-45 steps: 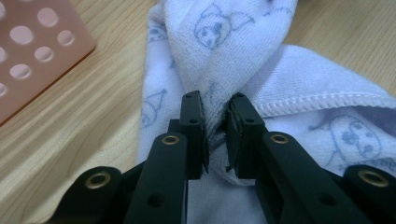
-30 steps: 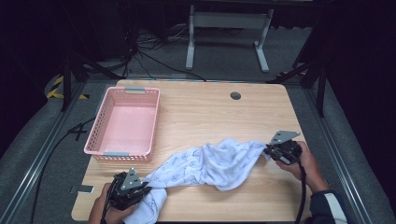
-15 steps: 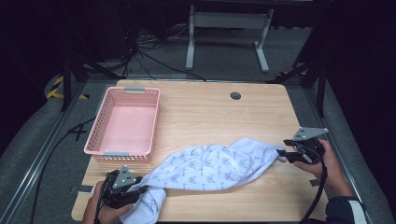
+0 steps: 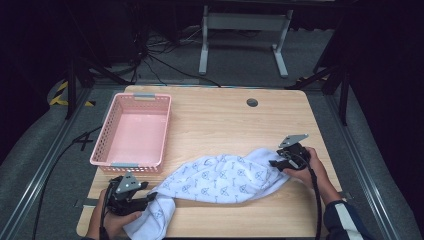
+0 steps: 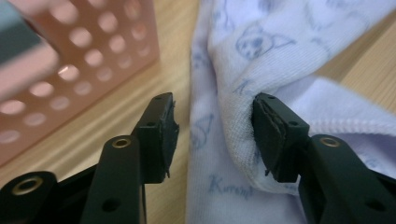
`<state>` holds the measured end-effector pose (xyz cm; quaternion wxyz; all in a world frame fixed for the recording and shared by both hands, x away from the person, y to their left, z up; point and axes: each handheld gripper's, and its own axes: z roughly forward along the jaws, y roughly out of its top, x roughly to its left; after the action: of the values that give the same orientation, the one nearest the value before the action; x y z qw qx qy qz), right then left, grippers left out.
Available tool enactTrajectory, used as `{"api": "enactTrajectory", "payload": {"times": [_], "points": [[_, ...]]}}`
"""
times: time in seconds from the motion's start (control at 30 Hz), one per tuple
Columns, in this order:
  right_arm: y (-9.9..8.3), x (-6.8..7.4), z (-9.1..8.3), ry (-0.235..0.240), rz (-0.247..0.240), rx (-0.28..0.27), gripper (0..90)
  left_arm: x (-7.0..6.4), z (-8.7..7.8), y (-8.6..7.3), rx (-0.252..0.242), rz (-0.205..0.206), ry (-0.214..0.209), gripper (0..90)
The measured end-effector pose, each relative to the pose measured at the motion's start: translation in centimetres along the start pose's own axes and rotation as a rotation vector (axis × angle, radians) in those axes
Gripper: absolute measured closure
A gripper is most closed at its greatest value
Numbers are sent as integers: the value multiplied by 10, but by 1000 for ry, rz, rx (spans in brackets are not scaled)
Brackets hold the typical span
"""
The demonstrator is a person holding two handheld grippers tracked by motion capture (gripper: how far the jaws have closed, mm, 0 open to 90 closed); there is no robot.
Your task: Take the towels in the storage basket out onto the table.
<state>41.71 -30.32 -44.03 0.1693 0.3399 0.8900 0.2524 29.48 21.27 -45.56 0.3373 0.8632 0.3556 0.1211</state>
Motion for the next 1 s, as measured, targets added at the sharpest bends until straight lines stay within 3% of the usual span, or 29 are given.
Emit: {"api": "enactTrajectory", "payload": {"times": [0.03,0.17,0.23,0.27,0.3,0.37,0.4,0.43,0.47,0.5,0.53,0.57,0.63,0.7,0.73,0.77,0.8,0.87,0.93,1.0], "points": [[-2,-2,-1,28,29,-17,518,-1,2,0,23,12,-7,538],[-6,-9,-1,25,62,-22,588,-1,4,-3,37,-3,-19,591],[-10,-19,-4,-61,102,-10,582,1,3,-6,44,-11,-24,612],[-15,-27,-5,-91,153,-11,582,2,2,-8,39,-24,-29,611],[-20,-37,-7,-108,204,-17,572,3,2,-9,37,-28,-34,611],[-26,-48,-10,-123,255,-24,576,3,0,-10,48,-31,-39,617],[-28,-51,-10,-168,258,-8,641,2,0,-11,46,-36,-30,632],[-30,-52,-11,-285,223,32,616,3,-3,-12,53,-28,-23,637],[-32,-56,-12,-341,214,53,627,2,-3,-13,47,-43,-28,636],[-35,-60,-13,-310,246,31,640,2,-4,-15,46,-38,-37,637],[-35,-60,-13,-310,246,31,640,2,-4,-15,46,-38,-37,641],[-40,-64,-14,-266,292,-5,632,-1,-6,-16,43,-31,-34,641],[-38,-63,-15,-233,257,-26,573,-4,-8,-16,33,-6,-28,596],[-32,-58,-19,-196,224,-85,546,-9,-9,-15,38,12,-49,620],[-27,-55,-20,-216,209,-99,522,-10,-9,-15,49,19,-44,620],[-23,-52,-21,-221,182,-108,489,-11,-9,-16,52,17,-61,622],[-19,-51,-20,-182,185,-127,470,-10,-10,-17,59,18,-68,621],[-10,-51,-13,-151,192,-156,462,-8,-8,-20,40,-11,-71,591],[0,-53,-3,-135,132,-136,457,-7,-8,-21,36,-20,-78,588],[9,-58,9,-135,131,-90,461,-7,-8,-22,33,-32,-74,583]]}}
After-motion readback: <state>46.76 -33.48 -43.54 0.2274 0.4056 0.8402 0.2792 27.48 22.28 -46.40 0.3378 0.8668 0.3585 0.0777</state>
